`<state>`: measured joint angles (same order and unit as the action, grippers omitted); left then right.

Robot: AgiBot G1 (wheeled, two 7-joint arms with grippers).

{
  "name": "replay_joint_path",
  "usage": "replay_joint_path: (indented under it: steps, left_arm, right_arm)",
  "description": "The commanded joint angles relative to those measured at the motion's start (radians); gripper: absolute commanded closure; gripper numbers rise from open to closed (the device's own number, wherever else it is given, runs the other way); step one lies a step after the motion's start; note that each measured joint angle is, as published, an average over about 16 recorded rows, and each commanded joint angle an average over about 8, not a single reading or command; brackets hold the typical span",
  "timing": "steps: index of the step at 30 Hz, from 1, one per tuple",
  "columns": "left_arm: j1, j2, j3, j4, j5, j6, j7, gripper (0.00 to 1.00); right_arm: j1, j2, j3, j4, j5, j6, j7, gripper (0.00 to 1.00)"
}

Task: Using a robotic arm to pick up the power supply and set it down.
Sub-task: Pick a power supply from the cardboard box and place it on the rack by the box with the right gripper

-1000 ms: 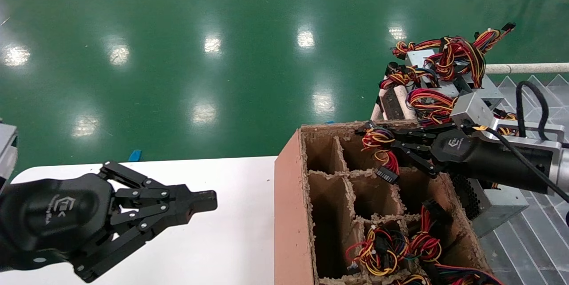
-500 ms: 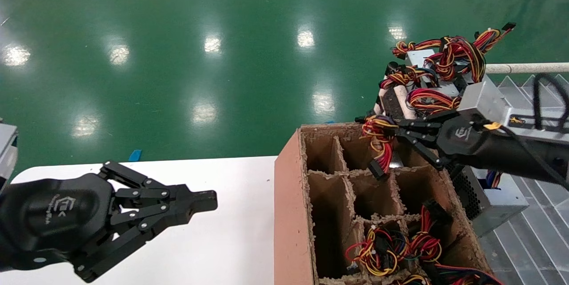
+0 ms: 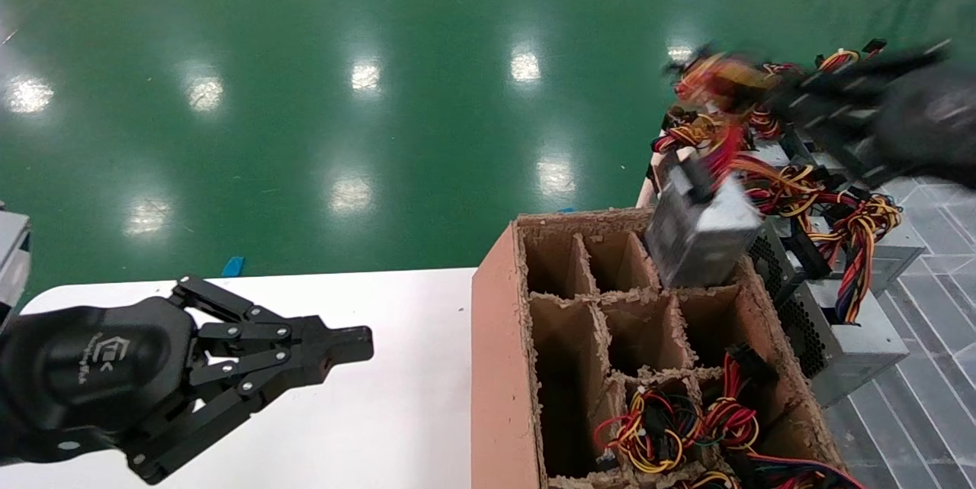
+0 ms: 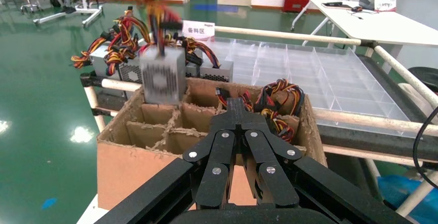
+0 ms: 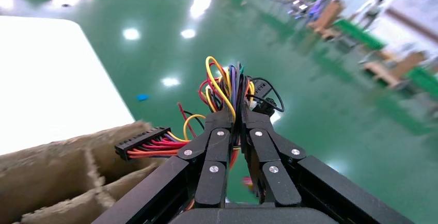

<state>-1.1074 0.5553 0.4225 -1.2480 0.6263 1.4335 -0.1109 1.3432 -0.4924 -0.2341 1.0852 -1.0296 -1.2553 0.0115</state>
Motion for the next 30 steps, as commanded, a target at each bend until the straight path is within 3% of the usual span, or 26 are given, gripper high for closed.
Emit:
replay_joint_path:
  steps: [1,11,20,30]
  left_arm:
    - [0.0,0.0,0.0,0.0,0.0,0.0,0.0,1.0]
    - [0.0,0.0,0.0,0.0,0.0,0.0,0.0,1.0]
    - [0.0,0.0,0.0,0.0,0.0,0.0,0.0,1.0]
    - [0.0,0.0,0.0,0.0,0.0,0.0,0.0,1.0]
  right_arm:
    - [-0.013,0.04,0.028,0.043,0.03,0.011,0.017,1.0]
    - [-0.068,0.157,0.166,0.106,0.155,0.053,-0.007,1.0]
    - [-0.113,0.244,0.261,0.035,0.184,0.1,-0.066,1.0]
    - [-0.135,0.333,0.302,-0.128,0.129,0.153,-0.122,1.0]
